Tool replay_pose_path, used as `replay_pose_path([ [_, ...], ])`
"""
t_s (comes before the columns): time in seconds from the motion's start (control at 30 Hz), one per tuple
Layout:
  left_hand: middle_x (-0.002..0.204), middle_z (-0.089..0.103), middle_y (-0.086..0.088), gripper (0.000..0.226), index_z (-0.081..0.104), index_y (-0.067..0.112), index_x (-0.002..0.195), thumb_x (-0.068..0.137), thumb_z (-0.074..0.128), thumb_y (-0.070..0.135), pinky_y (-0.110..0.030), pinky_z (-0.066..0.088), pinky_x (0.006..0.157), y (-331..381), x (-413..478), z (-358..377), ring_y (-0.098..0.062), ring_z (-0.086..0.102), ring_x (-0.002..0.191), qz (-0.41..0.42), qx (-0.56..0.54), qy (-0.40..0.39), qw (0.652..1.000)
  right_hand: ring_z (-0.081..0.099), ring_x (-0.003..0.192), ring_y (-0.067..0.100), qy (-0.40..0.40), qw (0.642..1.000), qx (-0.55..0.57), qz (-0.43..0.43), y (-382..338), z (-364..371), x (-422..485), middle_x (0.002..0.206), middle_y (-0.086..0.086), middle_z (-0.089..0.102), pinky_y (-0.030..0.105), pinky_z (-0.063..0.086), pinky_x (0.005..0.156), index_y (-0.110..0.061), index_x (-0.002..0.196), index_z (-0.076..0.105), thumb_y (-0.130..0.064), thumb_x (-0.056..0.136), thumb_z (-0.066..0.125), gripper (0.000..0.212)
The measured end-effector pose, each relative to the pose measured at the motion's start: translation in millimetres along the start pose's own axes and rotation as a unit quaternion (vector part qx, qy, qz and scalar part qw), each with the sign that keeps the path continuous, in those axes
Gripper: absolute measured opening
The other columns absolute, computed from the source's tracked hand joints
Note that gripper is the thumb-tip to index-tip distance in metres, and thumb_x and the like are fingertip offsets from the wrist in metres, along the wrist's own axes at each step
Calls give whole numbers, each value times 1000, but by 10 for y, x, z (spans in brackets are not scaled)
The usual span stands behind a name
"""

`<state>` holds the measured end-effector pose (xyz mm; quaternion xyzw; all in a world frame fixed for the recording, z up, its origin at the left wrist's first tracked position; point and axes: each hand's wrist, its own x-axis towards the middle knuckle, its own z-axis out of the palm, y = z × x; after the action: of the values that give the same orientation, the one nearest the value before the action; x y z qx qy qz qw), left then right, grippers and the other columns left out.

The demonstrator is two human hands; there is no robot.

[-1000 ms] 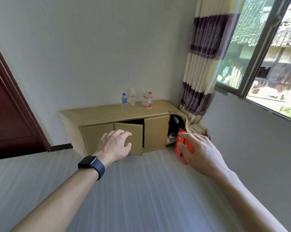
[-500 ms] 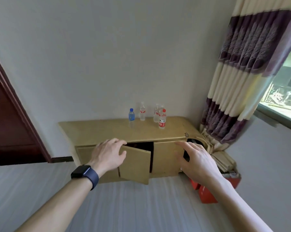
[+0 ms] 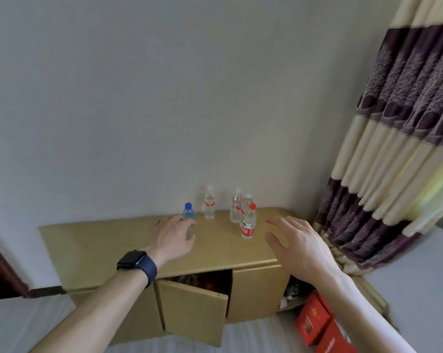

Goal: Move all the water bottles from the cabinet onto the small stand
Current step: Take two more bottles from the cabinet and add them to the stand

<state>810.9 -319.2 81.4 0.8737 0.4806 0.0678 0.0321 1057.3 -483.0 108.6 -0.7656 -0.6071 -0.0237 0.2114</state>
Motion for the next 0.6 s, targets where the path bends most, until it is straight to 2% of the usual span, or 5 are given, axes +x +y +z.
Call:
replay_pose_path([
  [0.3,140,51,8,41,48,36,138,97,41,43,-36,37,102,-248,1916,179,-20,48,126,-17,48,-13,999,40,132,12,-28,1000,10,6,575,674,1835,131,-22,56,33,41,98,-42,133,51,-50,97,43,37],
  [0.6,141,51,3,44,45,34,141,98,40,43,-40,40,98,-375,3381,405,-24,51,122,-47,59,-58,995,37,135,15,-112,994,0,-2,1084,1200,3420,133,-10,58,35,39,97,-39,135,49,-46,98,41,38],
])
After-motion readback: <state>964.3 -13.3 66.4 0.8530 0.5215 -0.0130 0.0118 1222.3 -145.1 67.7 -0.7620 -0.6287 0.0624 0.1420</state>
